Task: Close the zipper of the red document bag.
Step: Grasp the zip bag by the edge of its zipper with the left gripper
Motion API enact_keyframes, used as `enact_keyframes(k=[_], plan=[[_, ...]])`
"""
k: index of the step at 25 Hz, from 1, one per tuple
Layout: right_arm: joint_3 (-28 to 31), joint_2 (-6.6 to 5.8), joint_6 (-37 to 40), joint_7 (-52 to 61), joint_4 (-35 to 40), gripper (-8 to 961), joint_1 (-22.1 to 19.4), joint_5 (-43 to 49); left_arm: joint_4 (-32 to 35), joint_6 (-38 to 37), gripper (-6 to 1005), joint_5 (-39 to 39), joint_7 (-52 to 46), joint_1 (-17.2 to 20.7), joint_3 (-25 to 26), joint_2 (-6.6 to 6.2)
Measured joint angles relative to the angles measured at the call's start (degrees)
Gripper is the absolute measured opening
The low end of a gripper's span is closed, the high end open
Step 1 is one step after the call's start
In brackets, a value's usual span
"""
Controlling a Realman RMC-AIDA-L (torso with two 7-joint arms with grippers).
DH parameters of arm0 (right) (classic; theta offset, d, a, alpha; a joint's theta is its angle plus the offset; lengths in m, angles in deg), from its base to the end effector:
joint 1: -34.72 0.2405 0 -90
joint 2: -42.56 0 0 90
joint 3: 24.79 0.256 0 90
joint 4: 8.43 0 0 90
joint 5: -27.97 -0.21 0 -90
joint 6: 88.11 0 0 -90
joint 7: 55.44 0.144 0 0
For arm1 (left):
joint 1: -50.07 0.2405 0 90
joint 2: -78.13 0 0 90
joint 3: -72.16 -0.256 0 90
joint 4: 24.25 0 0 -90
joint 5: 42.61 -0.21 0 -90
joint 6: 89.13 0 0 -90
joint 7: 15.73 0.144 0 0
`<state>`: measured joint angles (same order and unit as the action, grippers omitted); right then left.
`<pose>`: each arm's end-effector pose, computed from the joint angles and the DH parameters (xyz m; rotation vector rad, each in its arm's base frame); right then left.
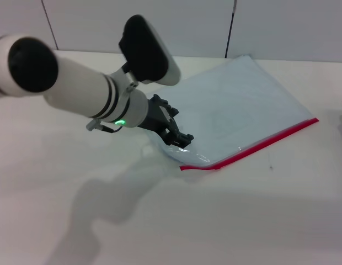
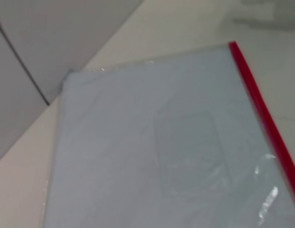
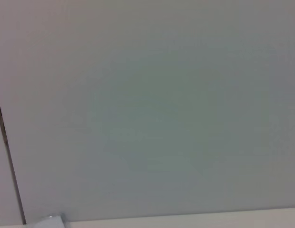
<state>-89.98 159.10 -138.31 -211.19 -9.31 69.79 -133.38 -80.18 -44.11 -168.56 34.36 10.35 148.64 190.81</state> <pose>0.3527 0.3768 -0.0007 -1.6361 0.8157 0.5537 -0.1741 0.4037 -0.0671 -2.6274 -0.3559 0.1994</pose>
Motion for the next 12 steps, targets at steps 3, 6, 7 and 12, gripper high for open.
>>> enact_keyframes(k=[3, 6, 7, 12], plan=[[0.0, 0.0, 0.0, 0.0, 0.1, 652, 0.0, 0.0, -4.2, 5.9, 753, -7.6, -4.5, -0.4, 1.4, 1.23], [0.0, 0.0, 0.1, 0.0, 0.2, 652, 0.1, 0.0, -8.1, 11.4, 752, -13.2, -7.4, -1.0, 2.0, 2.36], [0.0, 0.0, 0.1, 0.0, 0.2, 652, 0.1, 0.0, -8.8, 12.7, 752, -14.0, -7.7, -1.3, 2.2, 2.57], [0.0, 0.0, 0.2, 0.0, 0.3, 653, 0.4, 0.0, -10.8, 20.8, 752, -17.9, -10.5, -4.5, 1.9, 3.39]])
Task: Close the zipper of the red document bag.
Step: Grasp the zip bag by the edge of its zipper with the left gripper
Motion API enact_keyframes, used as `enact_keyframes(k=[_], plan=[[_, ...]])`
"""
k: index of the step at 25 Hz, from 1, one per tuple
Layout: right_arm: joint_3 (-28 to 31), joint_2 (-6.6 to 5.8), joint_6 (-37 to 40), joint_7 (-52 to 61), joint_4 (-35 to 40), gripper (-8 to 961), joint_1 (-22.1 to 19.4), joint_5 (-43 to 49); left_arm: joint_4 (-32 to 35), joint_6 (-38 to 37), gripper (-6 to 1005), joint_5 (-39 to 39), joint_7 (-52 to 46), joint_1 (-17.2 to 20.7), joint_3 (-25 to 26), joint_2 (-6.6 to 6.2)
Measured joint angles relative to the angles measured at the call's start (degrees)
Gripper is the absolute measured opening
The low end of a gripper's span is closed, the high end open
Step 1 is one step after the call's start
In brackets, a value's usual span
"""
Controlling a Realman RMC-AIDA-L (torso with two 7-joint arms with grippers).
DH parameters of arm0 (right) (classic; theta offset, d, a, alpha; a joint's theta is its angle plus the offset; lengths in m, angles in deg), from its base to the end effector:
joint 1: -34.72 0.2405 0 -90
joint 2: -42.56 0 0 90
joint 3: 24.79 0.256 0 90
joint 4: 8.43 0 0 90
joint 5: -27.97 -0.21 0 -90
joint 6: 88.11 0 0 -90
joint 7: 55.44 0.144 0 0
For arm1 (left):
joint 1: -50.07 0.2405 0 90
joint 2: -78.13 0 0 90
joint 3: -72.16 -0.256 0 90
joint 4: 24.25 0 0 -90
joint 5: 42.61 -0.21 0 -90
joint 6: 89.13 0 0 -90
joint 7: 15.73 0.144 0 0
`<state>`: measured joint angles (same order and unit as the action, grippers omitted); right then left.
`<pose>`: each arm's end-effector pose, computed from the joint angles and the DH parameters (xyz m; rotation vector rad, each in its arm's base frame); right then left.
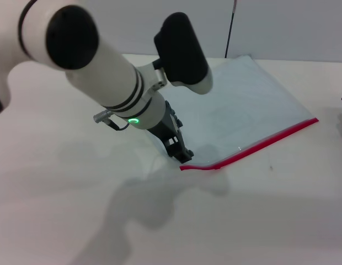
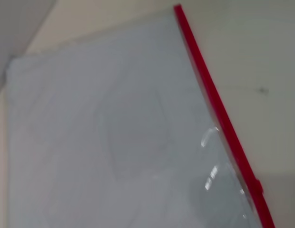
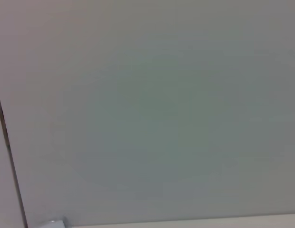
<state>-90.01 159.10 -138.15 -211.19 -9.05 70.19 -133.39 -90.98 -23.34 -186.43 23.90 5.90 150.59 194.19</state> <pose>0.3496 0.3802 -0.0002 -1.6393 0.8079 0.5590 -0.1300 0.3850 -0.0667 -2.6912 -0.2449 0.5130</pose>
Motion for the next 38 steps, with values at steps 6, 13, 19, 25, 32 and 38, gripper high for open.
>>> enact_keyframes(k=[6, 13, 19, 25, 32, 38], plan=[[0.0, 0.0, 0.0, 0.0, 0.0, 654, 0.3, 0.0, -1.2, 6.5, 752, -2.7, -3.0, -3.5, -1.0, 0.17], [0.0, 0.0, 0.2, 0.0, 0.0, 653, 0.8, 0.0, -1.3, 10.0, 752, -5.0, -5.6, -6.2, -4.9, 0.26], [0.0, 0.0, 0.2, 0.0, 0.0, 652, 0.9, 0.0, -1.5, 10.3, 752, -5.2, -6.2, -7.0, -8.8, 0.36], [0.0, 0.0, 0.2, 0.0, 0.0, 654, 1.1, 0.0, -1.3, 9.9, 751, -5.6, -6.2, -7.2, -11.0, 0.4], [0.0, 0.0, 0.2, 0.1, 0.0, 654, 1.2, 0.0, 0.9, 6.4, 751, -7.7, -5.3, -6.8, -11.4, 0.37], [0.0, 0.0, 0.2, 0.1, 0.0, 653, 1.6, 0.0, 2.7, 3.4, 751, -8.6, -5.3, -6.8, -13.0, 0.41]])
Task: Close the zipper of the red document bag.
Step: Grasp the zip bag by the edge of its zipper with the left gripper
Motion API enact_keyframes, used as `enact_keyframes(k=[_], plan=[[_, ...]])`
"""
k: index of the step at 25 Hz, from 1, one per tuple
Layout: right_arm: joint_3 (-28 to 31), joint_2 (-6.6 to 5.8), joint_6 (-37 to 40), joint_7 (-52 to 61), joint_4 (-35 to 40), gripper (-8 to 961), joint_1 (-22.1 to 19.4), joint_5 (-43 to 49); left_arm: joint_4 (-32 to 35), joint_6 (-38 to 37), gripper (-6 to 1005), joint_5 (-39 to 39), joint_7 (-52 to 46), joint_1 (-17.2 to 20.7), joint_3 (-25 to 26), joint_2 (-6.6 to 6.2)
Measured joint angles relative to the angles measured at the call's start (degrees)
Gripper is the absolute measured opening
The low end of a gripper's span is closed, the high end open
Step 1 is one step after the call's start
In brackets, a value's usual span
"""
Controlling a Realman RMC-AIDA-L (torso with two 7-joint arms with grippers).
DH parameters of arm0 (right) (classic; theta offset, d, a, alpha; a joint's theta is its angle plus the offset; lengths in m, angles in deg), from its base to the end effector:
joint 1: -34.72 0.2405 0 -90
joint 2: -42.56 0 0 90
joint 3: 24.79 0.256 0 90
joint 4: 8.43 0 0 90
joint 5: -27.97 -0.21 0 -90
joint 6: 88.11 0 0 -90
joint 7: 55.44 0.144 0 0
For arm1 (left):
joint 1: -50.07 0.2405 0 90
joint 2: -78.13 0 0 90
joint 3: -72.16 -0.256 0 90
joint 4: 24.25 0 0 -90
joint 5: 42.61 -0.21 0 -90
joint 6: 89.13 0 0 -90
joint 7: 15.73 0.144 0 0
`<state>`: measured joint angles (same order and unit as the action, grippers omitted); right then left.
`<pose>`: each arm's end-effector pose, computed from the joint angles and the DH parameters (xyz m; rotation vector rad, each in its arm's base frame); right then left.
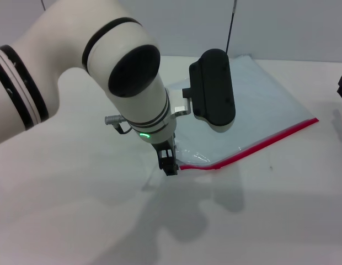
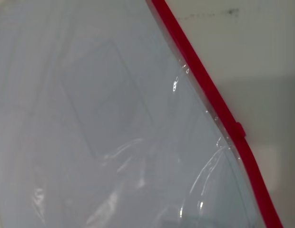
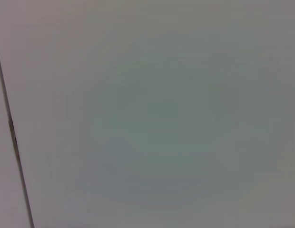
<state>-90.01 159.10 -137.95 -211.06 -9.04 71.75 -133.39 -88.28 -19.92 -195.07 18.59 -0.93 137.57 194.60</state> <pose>0.3395 0.3895 -0.0004 -1.6517 0.7910 0.5766 -0.1231 0.3745 -0.0910 -2.6213 0.0340 0.8719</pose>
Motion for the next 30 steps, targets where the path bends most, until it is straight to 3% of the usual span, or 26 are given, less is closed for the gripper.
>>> enact_keyframes(k=[13, 24, 30], plan=[[0.1, 0.0, 0.1, 0.2, 0.0, 653, 0.1, 0.0, 0.5, -3.2, 750, 0.6, -0.3, 0.1, -4.7, 0.38], [0.1, 0.08, 0.6, 0.3, 0.0, 652, 0.3, 0.0, 0.7, -7.1, 750, 0.2, 0.0, 0.8, -5.0, 0.25], [0.4, 0.09, 0.6, 0.3, 0.0, 652, 0.3, -0.1, 0.8, -7.6, 692, 0.2, 0.0, 1.0, -5.1, 0.25]])
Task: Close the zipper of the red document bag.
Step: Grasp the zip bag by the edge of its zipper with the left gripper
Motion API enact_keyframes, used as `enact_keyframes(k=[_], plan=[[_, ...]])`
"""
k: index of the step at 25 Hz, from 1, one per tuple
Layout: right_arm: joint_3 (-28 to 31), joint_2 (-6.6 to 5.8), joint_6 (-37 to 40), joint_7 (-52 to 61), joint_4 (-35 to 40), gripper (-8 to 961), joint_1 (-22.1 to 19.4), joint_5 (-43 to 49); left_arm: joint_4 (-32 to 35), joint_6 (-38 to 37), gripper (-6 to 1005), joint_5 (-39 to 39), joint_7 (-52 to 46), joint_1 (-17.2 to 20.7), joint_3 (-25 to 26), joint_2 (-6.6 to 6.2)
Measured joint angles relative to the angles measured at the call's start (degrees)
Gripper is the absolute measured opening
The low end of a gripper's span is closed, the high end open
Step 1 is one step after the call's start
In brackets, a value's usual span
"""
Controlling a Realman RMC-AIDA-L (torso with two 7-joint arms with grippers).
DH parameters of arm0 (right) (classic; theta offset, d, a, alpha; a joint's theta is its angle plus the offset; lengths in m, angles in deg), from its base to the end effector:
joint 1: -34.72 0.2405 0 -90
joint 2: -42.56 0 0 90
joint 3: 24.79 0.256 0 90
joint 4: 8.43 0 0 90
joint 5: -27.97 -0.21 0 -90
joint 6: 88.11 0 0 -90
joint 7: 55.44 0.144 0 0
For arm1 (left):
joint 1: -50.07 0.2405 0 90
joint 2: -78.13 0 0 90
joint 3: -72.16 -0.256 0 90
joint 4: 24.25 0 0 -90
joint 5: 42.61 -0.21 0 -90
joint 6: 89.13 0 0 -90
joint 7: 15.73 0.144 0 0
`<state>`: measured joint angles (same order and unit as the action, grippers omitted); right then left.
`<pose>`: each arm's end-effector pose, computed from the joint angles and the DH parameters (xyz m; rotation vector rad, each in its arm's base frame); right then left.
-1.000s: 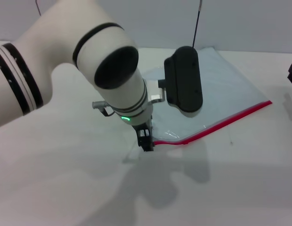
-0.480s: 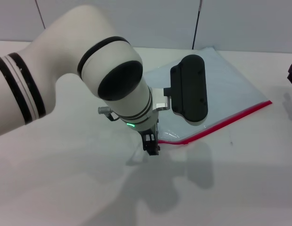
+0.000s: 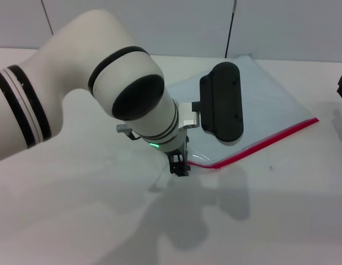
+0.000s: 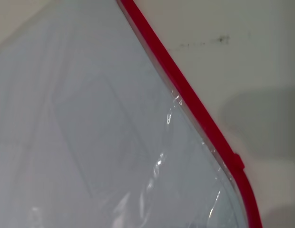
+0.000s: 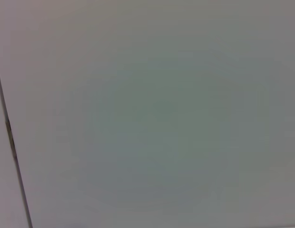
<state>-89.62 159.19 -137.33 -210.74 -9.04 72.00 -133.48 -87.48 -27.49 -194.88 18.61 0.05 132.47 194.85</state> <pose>0.3393 0.3907 -0.0010 -1.6445 0.8055 0.5777 -0.1238 0.3699 -0.1094 -2.6225 0.1478 0.8017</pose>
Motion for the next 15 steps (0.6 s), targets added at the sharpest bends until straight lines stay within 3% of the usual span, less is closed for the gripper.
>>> enact_keyframes(k=[15], plan=[[0.1, 0.0, 0.0, 0.0, 0.0, 654, 0.1, 0.0, 0.6, -4.5, 458, -0.1, -0.4, 1.4, -0.7, 0.03]])
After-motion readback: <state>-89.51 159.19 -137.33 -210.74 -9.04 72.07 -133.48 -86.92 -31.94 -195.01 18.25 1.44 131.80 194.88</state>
